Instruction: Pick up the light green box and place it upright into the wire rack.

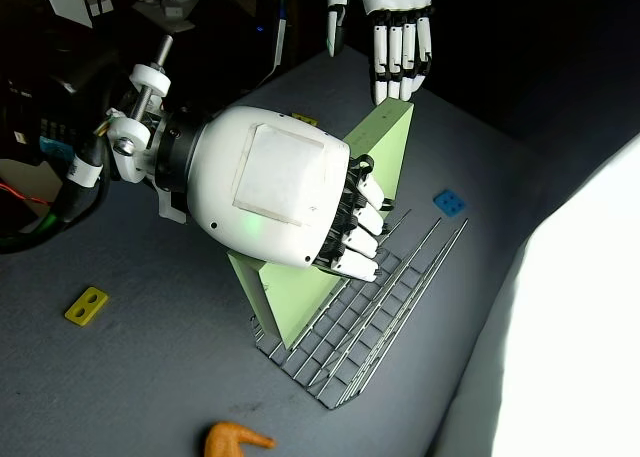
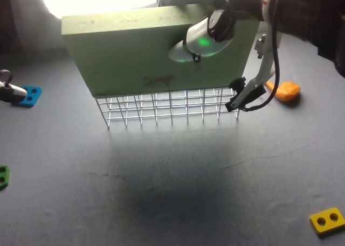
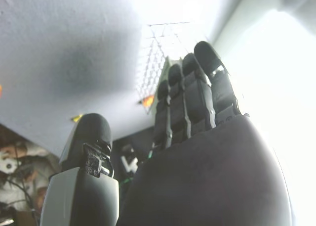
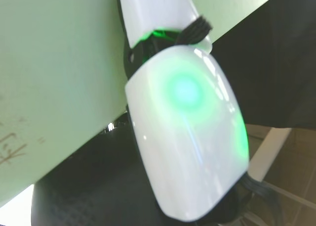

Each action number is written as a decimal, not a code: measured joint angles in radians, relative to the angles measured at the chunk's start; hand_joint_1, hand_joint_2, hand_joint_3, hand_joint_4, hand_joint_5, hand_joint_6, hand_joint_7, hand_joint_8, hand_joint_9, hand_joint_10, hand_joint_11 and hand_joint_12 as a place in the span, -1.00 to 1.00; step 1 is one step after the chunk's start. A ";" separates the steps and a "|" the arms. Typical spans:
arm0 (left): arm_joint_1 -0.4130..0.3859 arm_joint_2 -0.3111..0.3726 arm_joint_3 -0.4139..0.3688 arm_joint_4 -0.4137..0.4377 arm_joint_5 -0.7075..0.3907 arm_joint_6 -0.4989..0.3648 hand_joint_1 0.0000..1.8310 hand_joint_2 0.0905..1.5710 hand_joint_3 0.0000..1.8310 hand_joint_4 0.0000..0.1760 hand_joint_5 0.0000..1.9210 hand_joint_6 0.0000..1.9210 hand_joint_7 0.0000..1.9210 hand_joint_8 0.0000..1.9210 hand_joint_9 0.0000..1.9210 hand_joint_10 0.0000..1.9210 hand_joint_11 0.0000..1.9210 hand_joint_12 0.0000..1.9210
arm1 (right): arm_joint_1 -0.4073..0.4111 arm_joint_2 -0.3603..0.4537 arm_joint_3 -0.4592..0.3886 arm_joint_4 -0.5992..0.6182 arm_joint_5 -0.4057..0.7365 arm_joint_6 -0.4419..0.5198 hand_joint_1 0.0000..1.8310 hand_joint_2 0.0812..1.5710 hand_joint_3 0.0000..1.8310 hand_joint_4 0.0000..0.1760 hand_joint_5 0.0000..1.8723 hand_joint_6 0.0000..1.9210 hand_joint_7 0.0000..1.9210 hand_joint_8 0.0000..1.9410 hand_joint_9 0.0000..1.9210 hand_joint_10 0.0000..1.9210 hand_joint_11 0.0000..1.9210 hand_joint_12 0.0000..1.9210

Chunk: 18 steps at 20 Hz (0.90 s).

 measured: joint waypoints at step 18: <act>0.000 0.000 0.000 0.000 0.000 0.000 -0.66 0.70 -1.00 -1.00 -0.81 -1.00 -0.74 -1.00 -0.75 -1.00 -1.00 -0.10 | -0.028 -0.029 0.053 0.002 0.000 0.047 0.48 0.47 -1.00 -1.00 -0.06 0.05 -0.10 0.29 -0.26 0.58 -0.44 0.96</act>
